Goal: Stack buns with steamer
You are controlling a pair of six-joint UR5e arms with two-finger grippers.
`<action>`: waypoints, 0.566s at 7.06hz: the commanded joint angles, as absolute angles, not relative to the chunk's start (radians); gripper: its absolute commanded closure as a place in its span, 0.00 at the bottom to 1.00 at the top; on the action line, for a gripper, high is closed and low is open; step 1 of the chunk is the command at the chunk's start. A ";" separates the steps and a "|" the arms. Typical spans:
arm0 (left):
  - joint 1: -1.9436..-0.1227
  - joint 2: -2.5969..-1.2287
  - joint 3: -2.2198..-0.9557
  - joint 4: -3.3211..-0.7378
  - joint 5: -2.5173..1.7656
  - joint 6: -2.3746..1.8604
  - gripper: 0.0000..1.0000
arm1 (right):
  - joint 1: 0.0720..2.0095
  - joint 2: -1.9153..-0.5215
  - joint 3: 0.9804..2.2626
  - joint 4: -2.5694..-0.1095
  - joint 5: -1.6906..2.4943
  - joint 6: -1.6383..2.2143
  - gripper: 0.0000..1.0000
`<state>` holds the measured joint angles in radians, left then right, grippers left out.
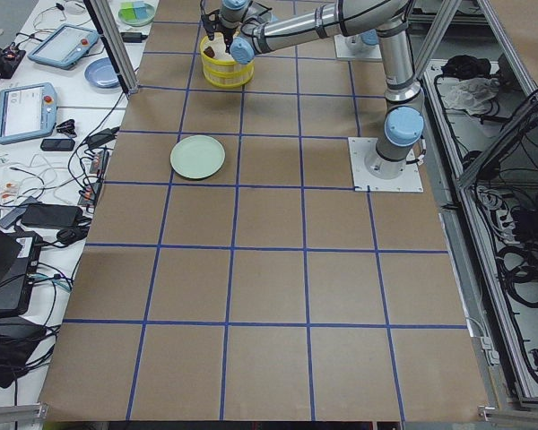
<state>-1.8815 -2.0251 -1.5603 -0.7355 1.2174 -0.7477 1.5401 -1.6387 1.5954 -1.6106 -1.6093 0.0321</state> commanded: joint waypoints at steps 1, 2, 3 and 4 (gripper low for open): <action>-1.806 -1.962 -1.531 -0.957 1.323 -0.483 0.00 | 1.540 -1.638 1.595 -1.615 -1.605 0.032 0.00; -1.781 -1.924 -1.505 -1.054 1.432 -0.336 0.00 | 1.540 -1.637 1.597 -1.618 -1.605 0.031 0.00; -1.743 -1.887 -1.494 -1.110 1.454 -0.281 0.00 | 1.540 -1.637 1.597 -1.620 -1.603 0.031 0.00; -1.680 -1.846 -1.493 -1.209 1.454 -0.246 0.00 | 1.540 -1.637 1.595 -1.620 -1.603 0.031 0.00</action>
<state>-1.7418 -1.8925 -1.5006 -1.1049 1.4339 -0.3093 1.5401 -1.6370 1.5964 -1.6189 -1.6037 0.0309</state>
